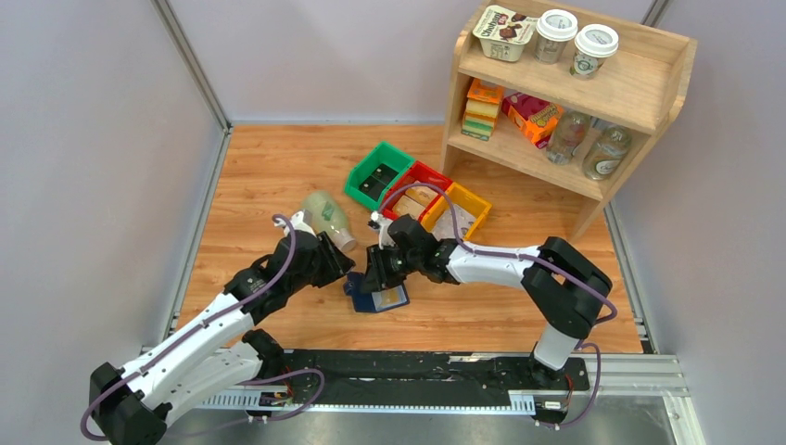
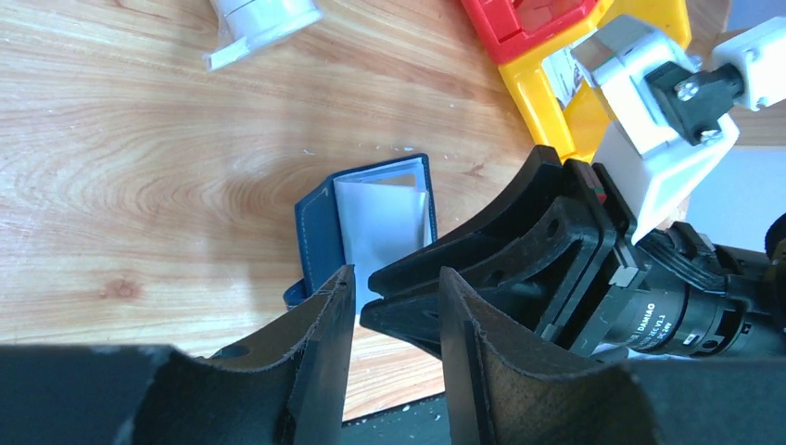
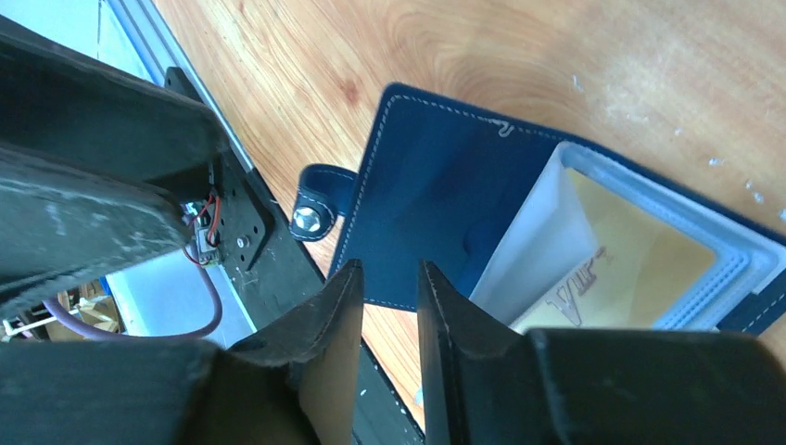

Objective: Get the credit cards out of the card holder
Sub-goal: Open the card holder at the center of the board.

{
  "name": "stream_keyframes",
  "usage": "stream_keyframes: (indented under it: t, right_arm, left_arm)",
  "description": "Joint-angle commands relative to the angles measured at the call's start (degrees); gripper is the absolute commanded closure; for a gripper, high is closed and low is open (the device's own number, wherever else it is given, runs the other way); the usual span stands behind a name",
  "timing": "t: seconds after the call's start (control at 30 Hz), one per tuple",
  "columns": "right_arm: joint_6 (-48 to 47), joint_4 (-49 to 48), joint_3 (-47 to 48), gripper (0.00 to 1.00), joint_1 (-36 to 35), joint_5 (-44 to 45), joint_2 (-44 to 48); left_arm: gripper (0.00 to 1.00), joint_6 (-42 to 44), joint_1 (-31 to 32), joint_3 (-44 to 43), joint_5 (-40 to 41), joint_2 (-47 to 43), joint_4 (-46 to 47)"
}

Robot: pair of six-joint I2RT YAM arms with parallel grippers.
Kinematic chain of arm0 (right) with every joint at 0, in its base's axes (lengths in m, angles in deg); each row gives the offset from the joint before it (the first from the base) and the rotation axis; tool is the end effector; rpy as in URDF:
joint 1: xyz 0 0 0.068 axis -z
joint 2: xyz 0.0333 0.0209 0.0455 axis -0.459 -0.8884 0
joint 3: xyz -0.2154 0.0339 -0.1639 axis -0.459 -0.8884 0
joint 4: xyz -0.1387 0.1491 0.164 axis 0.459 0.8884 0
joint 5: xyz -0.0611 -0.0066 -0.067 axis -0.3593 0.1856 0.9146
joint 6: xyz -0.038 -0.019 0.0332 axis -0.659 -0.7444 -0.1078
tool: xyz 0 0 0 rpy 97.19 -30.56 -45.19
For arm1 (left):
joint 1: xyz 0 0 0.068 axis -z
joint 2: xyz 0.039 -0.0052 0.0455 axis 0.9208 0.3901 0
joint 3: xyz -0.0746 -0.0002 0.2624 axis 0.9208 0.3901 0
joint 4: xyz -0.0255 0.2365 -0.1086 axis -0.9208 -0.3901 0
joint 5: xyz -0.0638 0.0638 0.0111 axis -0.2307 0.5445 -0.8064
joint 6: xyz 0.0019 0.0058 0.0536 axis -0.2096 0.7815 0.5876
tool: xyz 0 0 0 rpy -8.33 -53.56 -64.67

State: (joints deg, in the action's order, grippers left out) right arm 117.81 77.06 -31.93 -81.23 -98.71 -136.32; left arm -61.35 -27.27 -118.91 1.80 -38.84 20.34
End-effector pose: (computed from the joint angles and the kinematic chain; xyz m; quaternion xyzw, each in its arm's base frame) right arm 0.1987 0.2973 0.1830 -0.2276 0.8661 0.4184 0.1515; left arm 0.1345 -0.1052 0.2465 -0.1879 0.8778 -0.2917 0.3303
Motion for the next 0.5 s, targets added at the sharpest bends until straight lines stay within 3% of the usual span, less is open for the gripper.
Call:
stream_keyframes:
  t: [0.0,0.23,0.33,0.47]
  right_arm:
    - [-1.5,-0.7,0.1,0.66,0.0,0.6,2.8]
    - [-7.8,15.5,4.2,0.4,0.1,13.7,13.2]
    - [-7.4,20.2,3.9,0.36,0.9,19.1,13.5]
    - [-4.5,18.5,1.5,0.3,2.2,17.1,11.6]
  left_arm:
    - [0.55,0.7,0.0,-1.9,0.3,0.0,-0.3]
    - [0.48,6.1,0.0,-2.1,-2.9,5.0,-2.1]
    - [0.46,8.3,0.0,-3.2,-4.1,7.9,-3.9]
    - [0.45,10.5,0.0,-2.7,-6.4,11.6,-4.2]
